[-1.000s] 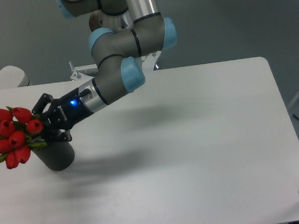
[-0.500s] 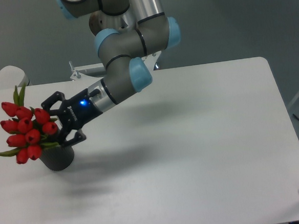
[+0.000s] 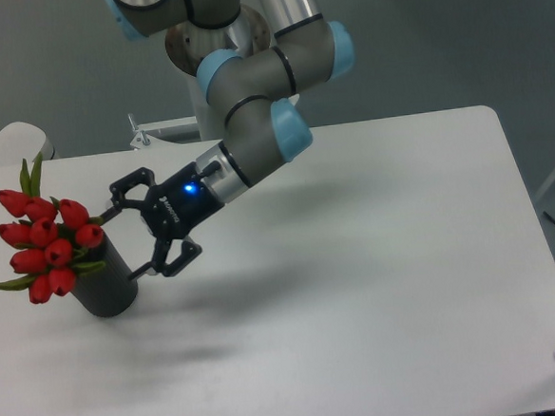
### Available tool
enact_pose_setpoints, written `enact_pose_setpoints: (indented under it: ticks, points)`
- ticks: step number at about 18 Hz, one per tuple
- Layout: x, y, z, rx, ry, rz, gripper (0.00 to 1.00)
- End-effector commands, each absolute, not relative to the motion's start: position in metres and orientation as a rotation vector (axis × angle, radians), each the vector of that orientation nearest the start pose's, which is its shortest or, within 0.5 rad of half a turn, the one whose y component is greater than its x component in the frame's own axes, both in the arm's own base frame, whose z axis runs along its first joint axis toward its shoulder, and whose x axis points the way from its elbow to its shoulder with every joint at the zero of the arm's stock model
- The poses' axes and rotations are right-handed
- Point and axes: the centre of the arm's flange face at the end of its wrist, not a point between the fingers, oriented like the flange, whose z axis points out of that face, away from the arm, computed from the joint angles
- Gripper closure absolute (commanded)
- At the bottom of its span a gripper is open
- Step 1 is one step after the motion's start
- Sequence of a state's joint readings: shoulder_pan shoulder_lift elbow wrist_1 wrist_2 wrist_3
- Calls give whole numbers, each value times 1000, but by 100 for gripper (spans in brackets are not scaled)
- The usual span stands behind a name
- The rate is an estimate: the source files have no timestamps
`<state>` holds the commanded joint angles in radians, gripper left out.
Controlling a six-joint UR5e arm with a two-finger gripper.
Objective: Insert the flowers into the vase
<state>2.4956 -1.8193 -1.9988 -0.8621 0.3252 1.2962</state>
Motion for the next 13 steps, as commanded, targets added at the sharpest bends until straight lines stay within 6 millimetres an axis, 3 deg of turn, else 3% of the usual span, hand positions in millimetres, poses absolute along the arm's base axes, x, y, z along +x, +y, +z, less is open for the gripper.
enact_pose_setpoints:
  ticks: [6, 9, 13]
  points:
    - [-340, 462, 303, -1910, 277, -498, 0]
    - [-379, 472, 308, -1939, 277, -448, 0]
    - [-408, 480, 314, -2101, 326, -325, 0]
